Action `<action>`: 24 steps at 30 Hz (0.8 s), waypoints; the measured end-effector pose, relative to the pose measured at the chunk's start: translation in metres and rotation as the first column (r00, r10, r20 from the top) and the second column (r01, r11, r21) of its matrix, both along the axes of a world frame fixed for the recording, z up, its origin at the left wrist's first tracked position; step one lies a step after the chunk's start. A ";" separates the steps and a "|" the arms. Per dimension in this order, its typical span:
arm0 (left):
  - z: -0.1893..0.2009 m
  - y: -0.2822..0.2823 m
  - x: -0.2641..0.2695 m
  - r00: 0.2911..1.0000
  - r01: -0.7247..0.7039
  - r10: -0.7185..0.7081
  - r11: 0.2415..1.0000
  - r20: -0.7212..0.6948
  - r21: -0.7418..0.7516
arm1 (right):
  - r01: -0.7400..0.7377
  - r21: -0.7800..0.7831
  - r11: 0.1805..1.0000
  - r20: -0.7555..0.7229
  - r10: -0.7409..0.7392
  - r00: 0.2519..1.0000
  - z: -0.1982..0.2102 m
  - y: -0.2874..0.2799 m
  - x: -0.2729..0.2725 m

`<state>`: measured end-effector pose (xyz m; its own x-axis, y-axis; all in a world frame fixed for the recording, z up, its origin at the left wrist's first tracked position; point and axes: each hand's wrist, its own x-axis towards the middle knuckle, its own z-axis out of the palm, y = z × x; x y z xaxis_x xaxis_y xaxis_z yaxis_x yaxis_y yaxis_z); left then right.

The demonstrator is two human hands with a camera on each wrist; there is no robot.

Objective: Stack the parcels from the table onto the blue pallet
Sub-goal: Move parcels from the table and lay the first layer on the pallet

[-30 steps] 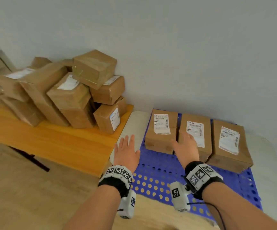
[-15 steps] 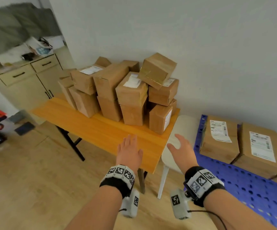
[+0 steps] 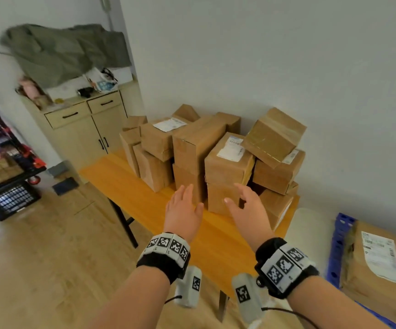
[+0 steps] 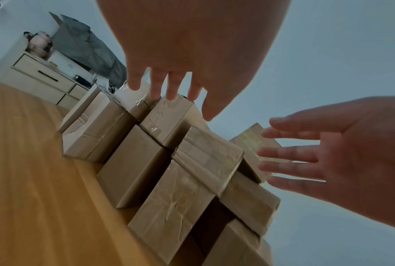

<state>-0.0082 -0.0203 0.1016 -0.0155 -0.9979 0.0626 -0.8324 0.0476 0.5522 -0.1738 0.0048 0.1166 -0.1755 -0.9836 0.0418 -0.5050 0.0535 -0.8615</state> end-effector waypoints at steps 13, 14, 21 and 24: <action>0.047 -0.116 0.025 0.987 -0.105 0.094 0.991 -0.134 -0.078 | -0.049 -0.071 0.996 0.070 0.054 0.996 0.036 -0.133 0.012; 0.047 -0.123 0.026 0.986 -0.099 0.088 0.993 -0.145 -0.069 | -0.047 -0.067 0.997 0.063 0.051 0.997 0.036 -0.138 0.013; 0.057 -0.177 0.038 0.975 -0.100 0.091 0.994 -0.202 -0.036 | -0.007 -0.035 0.999 0.036 0.009 0.999 0.041 -0.169 0.032; 0.058 -0.201 0.044 0.972 -0.058 0.058 0.998 -0.229 0.007 | 0.034 0.006 0.999 0.078 -0.035 0.996 0.043 -0.180 0.045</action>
<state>0.0354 -0.2213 0.1596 0.0569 -0.9967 0.0573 -0.6853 0.0027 0.7283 -0.1293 -0.1756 0.1597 -0.2117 -0.9771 0.0217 -0.4340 0.0741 -0.8979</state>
